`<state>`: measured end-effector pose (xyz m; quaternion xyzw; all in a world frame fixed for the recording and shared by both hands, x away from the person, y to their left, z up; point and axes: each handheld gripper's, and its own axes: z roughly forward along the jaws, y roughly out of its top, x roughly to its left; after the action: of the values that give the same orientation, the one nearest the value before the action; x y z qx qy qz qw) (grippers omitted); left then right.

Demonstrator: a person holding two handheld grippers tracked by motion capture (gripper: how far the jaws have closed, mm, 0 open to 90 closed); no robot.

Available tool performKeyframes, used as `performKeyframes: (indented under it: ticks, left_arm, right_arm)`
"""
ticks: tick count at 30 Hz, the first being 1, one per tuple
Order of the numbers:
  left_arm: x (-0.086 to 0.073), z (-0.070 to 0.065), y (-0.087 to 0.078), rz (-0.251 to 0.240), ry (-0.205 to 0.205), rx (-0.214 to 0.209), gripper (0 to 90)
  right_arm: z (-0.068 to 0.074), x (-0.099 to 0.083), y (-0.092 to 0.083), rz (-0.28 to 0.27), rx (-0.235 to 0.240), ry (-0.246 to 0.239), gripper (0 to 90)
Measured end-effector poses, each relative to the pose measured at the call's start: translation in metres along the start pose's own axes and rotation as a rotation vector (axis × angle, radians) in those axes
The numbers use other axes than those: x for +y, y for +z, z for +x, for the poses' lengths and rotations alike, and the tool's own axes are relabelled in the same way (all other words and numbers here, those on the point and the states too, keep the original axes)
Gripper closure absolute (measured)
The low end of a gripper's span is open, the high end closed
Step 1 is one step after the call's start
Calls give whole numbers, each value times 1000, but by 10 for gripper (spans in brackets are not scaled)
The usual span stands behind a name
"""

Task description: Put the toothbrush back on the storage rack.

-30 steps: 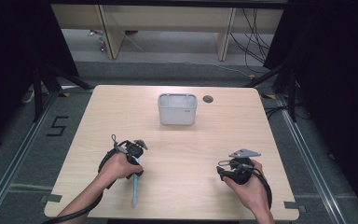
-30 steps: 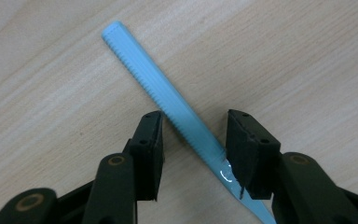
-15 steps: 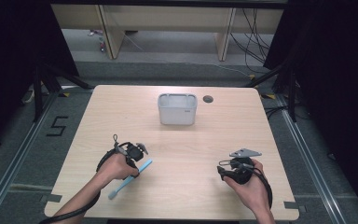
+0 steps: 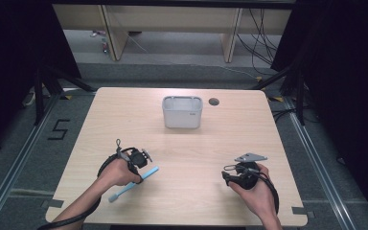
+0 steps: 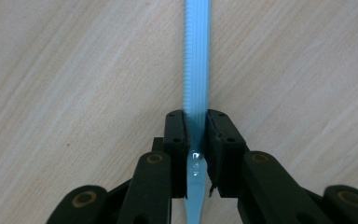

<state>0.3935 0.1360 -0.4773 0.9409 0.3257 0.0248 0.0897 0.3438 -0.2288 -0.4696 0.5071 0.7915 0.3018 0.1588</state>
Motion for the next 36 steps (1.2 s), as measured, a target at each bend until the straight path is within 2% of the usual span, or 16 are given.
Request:
performKeyframes:
  ticks: [1,3,9,10,12,13,14,16,17,18,21,22,24,27,30,36]
  left_arm:
    - [-1,0,0,-3,-4,-1,783]
    - [-1,0,-2,-7,5,3,783]
    - [-1,-1,-7,-18,33,-2,783]
    - [-1,-3,-10,-34,48,-4,783]
    - [-1,-4,-12,-43,59,-4,783]
    - [-1,-6,-14,-50,88,0,783]
    - [-1,-6,-14,-50,88,0,783]
    - [0,-10,-18,-65,123,-12,783]
    - [0,-10,-18,-65,123,-12,783]
    - [0,-13,-20,-68,144,-16,783]
    - [1,-16,-22,-66,177,-13,783]
    - [2,-19,-24,-65,217,-20,783]
    - [3,-21,-25,-68,237,-21,782]
    - [6,-28,-29,-83,294,-29,782]
    - [10,-34,-31,-90,339,-31,783]
    - [18,-46,-37,-97,412,-22,783]
  right_arm:
    - [2,0,0,1,4,20,409]
    - [0,0,2,-2,3,-14,409]
    - [6,1,4,13,35,-21,419]
    - [7,2,6,14,56,-69,430]
    - [8,2,5,24,66,-72,436]
    - [12,3,7,41,118,-100,438]
    - [12,3,7,41,118,-100,438]
    - [16,5,9,45,176,-214,438]
    - [16,5,9,45,176,-214,438]
    - [21,6,9,71,229,-286,436]
    - [28,8,10,122,304,-405,426]
    - [29,9,12,124,319,-451,426]
    - [31,9,13,133,337,-476,427]
    - [40,13,17,129,378,-573,436]
    - [46,16,16,136,417,-618,450]
    - [61,24,12,69,486,-716,474]
